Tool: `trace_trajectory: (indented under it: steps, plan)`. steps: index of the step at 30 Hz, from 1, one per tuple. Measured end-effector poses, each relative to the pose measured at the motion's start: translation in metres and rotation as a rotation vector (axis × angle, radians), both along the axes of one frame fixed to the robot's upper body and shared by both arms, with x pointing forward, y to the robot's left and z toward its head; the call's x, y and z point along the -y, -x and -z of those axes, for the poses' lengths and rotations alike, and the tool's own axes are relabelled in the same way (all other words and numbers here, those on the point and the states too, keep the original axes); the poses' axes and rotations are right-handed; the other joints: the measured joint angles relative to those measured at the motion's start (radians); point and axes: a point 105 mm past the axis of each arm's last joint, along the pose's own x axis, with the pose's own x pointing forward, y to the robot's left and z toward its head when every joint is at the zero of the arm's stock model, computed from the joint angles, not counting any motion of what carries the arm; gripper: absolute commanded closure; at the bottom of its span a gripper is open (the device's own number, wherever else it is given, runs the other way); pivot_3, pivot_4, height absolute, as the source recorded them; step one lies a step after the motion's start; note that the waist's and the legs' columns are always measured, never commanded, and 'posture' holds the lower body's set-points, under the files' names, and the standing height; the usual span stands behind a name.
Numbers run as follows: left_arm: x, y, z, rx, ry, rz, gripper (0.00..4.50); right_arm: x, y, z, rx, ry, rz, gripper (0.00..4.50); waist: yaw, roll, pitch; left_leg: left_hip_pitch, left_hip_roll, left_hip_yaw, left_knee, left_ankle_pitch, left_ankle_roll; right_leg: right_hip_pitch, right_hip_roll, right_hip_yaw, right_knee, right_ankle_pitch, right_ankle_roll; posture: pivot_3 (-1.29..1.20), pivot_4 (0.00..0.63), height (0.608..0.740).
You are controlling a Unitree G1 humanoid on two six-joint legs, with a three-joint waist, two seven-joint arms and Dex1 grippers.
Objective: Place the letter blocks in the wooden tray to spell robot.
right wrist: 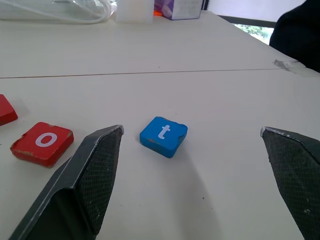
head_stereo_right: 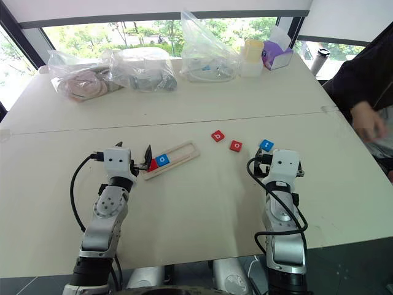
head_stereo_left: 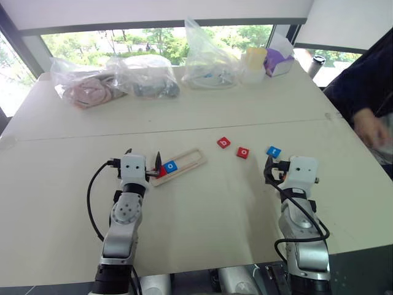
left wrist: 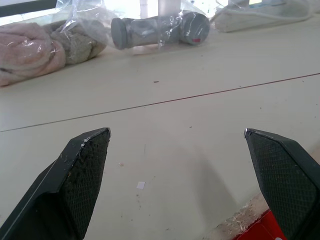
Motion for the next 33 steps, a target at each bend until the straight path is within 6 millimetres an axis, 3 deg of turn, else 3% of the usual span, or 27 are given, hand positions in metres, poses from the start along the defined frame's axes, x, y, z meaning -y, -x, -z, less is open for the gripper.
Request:
trace_trajectory:
  steps: [23, 29, 33]
  plan:
    - [0.001, 0.003, -0.005, 0.013, 0.003, 0.004, 0.0, -0.002, -0.002, -0.003, 0.005, 0.014, -0.027, 0.02, 0.0, 0.0, 0.0, 0.0, 0.0, 0.0, 0.0, 0.0, 0.0, 0.0, 0.0, 0.0, 0.0, 0.0, 0.0, 0.0, 0.15, 0.74]
    - [-0.005, 0.005, -0.02, 0.053, -0.052, 0.034, 0.0, -0.01, -0.006, -0.015, 0.007, 0.11, -0.181, 0.02, 0.0, 0.0, 0.0, 0.0, 0.0, 0.0, 0.0, 0.0, 0.0, 0.0, 0.0, 0.0, 0.0, 0.0, 0.0, 0.0, 0.15, 0.74]
    - [-0.009, 0.007, -0.032, 0.051, -0.091, 0.177, 0.0, -0.029, -0.004, -0.029, -0.006, 0.175, -0.407, 0.02, -0.001, 0.0, 0.0, 0.0, 0.0, 0.0, 0.0, 0.0, 0.0, 0.0, 0.0, -0.001, 0.0, 0.0, 0.0, 0.0, 0.15, 0.74]
